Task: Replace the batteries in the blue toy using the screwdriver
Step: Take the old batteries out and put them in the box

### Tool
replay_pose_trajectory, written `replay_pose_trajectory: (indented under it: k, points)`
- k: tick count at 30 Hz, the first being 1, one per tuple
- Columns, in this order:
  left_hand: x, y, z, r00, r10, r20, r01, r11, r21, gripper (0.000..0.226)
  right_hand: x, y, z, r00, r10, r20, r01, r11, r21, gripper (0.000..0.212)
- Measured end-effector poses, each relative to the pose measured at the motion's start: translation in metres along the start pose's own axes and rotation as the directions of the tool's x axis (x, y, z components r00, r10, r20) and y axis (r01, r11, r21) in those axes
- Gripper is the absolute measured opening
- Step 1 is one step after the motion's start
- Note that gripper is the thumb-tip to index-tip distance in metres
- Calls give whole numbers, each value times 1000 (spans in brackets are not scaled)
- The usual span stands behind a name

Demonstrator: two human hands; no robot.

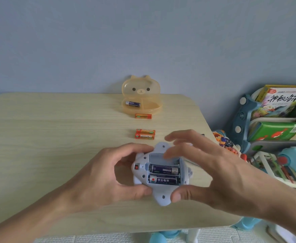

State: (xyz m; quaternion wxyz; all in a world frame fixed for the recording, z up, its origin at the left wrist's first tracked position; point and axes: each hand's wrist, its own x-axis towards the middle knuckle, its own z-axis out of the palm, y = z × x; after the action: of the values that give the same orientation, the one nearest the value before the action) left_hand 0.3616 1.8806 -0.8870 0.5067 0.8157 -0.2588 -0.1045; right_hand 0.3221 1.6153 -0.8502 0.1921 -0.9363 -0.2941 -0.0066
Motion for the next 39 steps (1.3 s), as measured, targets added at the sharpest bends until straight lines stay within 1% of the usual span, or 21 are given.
replay_pose_trajectory:
  k: [2,5,11,14,18,22,25,28,32,36,39]
  points:
    - [0,3,1,1000,7,-1,-7,1000,-11,63,7,-6,-2,995,-71,77,77,993,-89,54]
    - [0,4,2,1000,12,-3,-13,1000,-2,64,16,-12,-3,983,-80,167,104,985,-141,50]
    - [1,-2,0,1000,10,9,-11,1000,17,66,27,-15,-7,966,-129,223,181,956,-231,40]
    - [1,0,1,1000,3,14,-3,1000,6,64,31,-16,-4,960,-170,221,221,947,-232,40]
    - [2,1,2,1000,11,17,-11,1000,4,63,34,-14,1,958,-226,179,258,949,-182,40]
    - [2,4,4,1000,4,26,-5,1000,4,59,32,-10,2,952,-263,157,280,955,-96,30]
    - [1,1,1,1000,-18,14,18,1000,-24,62,22,-3,-1,966,-219,135,232,969,-88,24]
    - [0,0,-1,1000,-30,6,30,999,-36,64,13,0,-1,978,-183,100,189,980,-55,13]
    - [2,1,0,1000,-12,7,12,1000,-15,64,15,-8,-2,971,-149,186,182,967,-175,29]
    - [0,2,0,1000,6,-1,-6,1000,-7,64,19,-15,-8,961,-124,248,179,960,-215,29]
    - [0,2,1,1000,16,-1,-16,1000,-7,63,22,-19,-11,956,-126,265,186,959,-216,23]
